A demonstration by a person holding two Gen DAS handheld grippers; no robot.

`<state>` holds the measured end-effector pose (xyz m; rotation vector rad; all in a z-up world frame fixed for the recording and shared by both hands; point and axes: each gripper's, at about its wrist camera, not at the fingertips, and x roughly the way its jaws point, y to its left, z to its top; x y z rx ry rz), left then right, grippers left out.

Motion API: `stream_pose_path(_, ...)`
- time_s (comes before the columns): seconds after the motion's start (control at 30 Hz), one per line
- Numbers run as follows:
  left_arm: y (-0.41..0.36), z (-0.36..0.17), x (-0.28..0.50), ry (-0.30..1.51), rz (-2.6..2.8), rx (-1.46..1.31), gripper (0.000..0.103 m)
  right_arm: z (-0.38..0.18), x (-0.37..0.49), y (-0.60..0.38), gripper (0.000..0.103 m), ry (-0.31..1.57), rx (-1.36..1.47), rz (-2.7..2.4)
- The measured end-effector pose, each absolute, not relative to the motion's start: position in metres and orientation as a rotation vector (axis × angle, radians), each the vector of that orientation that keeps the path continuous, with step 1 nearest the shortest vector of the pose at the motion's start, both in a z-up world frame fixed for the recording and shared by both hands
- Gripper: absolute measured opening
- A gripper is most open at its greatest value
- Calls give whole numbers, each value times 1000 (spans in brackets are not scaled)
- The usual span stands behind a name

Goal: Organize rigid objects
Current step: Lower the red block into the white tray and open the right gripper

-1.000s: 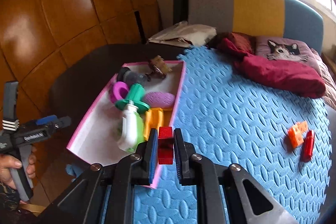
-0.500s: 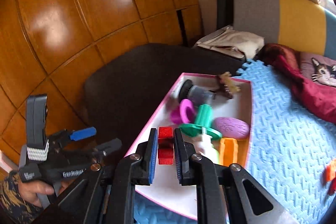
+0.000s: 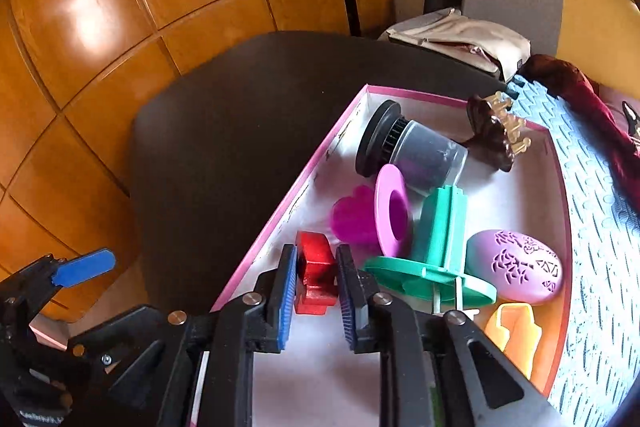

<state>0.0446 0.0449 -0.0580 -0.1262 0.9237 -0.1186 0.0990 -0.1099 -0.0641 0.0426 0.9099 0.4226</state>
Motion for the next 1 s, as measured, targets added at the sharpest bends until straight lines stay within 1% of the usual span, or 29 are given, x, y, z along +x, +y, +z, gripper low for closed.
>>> stream_pose_path(0.23, 43, -59, 43, 924, -115, -121, 85, -61, 93, -117, 23, 907, 61, 424)
stream_pose_path(0.4, 40, -55, 40, 913, -116, -113, 85, -54, 84, -121, 23, 891, 58, 411)
stream_pose_path(0.6, 38, -48, 34, 889, -120, -98, 85, -42, 73, -126, 29, 863, 61, 387)
stream_pose_path(1.0, 28, -36, 24, 850, -146, -64, 85, -17, 46, -143, 33, 789, 90, 323)
